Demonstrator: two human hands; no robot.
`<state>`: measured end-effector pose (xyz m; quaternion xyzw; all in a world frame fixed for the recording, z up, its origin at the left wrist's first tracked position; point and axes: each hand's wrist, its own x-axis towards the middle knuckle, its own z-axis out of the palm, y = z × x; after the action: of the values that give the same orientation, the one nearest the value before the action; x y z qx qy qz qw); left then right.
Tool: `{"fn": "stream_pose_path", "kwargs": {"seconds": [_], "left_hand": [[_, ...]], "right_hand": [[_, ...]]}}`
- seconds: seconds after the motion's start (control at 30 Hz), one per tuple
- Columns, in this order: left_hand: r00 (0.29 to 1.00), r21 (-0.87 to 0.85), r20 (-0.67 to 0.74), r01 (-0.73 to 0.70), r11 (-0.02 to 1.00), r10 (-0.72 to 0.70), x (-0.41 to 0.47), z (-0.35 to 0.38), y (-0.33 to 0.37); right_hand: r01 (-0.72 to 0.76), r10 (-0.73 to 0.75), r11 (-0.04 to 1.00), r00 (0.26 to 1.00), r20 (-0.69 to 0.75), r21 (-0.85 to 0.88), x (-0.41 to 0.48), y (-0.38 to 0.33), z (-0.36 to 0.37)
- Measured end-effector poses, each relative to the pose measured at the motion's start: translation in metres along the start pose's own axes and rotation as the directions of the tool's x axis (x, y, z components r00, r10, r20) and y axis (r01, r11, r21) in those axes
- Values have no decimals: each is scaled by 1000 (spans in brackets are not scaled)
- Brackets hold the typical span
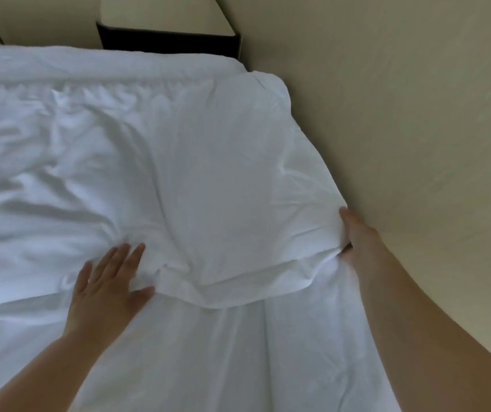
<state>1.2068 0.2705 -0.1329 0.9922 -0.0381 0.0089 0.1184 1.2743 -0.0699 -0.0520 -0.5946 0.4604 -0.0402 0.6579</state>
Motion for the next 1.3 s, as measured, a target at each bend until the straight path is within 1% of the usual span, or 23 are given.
{"fn": "stream_pose_path", "kwargs": {"seconds": [0.03, 0.1, 0.13, 0.17, 0.2, 0.23, 0.27, 0.33, 0.37, 0.4, 0.5, 0.53, 0.6, 0.7, 0.77, 0.83, 0.93, 1.0, 1.03, 1.13, 1.17, 1.23, 1.3], "left_hand": [[999, 12, 29, 19, 1000, -19, 0, 2, 1], [997, 40, 67, 31, 999, -33, 0, 0, 2], [995, 42, 92, 36, 998, -40, -1, 1, 1], [991, 33, 124, 52, 998, -55, -3, 0, 0], [983, 16, 161, 81, 997, -83, -4, -3, 0], [979, 8, 179, 103, 995, -103, -4, -6, 2], [979, 13, 175, 108, 994, -108, -5, -6, 4], [976, 41, 201, 79, 996, -86, -5, -7, 6], [962, 95, 258, 66, 993, -89, -4, -9, 6], [941, 148, 320, 69, 986, -114, -2, -13, 9], [908, 246, 392, 51, 968, -147, 3, -19, 17], [903, 271, 401, 43, 961, -154, 1, -18, 17], [915, 257, 377, 43, 965, -141, -10, -14, 16], [961, 0, 267, 71, 997, -69, -42, -9, 13], [951, -111, 309, 11, 994, 24, -72, -9, 15], [937, -200, 333, -44, 979, 110, -103, -8, 18], [952, -257, 257, -99, 961, 166, -134, -4, 7], [957, -192, 216, -152, 970, 193, -149, 1, -3], [959, -155, 204, -166, 974, 196, -154, 3, -6], [971, -83, 176, -147, 986, 159, -159, 11, -10], [976, -68, 163, -133, 989, 143, -160, 13, -9], [982, -32, 162, -93, 995, 97, -162, 13, -5], [980, -3, 181, -88, 996, 87, -167, 12, -2]], "right_hand": [[44, -44, 999, 999, 12, -9, 1, -8, 7], [295, -296, 955, 953, -64, -23, -2, -24, 19], [481, -487, 873, 864, -130, -75, -11, -32, 19], [639, -661, 750, 731, -170, -168, -21, -36, 14], [736, -785, 618, 599, -158, -278, -26, -37, 4], [750, -834, 540, 537, -125, -382, -24, -29, -9], [689, -816, 526, 575, -66, -499, -19, -18, -22], [454, -617, 516, 785, 52, -727, -4, 13, -41], [375, -500, 509, 861, 89, -774, 2, 28, -47], [327, -416, 545, 905, 90, -772, 0, 37, -50], [192, -233, 815, 972, -6, -546, -9, 51, -62], [135, -157, 857, 988, -2, -497, -12, 53, -68], [74, -57, 885, 997, 50, -459, -18, 53, -77], [96, -25, 903, 985, 170, -419, -29, 43, -73], [118, -36, 868, 984, 175, -483, -33, 39, -62], [210, -188, 768, 977, 101, -605, -35, 34, -58], [261, -447, 472, 894, 27, -842, -45, 15, -78], [251, -520, 310, 852, 57, -917, -51, 12, -96], [246, -517, 279, 853, 70, -928, -52, 15, -102], [272, -400, 283, 905, 145, -920, -55, 50, -106], [265, -363, 243, 917, 165, -933, -58, 65, -109], [254, -365, 176, 914, 177, -951, -70, 95, -122], [235, -361, 184, 919, 157, -955, -92, 122, -140]]}}
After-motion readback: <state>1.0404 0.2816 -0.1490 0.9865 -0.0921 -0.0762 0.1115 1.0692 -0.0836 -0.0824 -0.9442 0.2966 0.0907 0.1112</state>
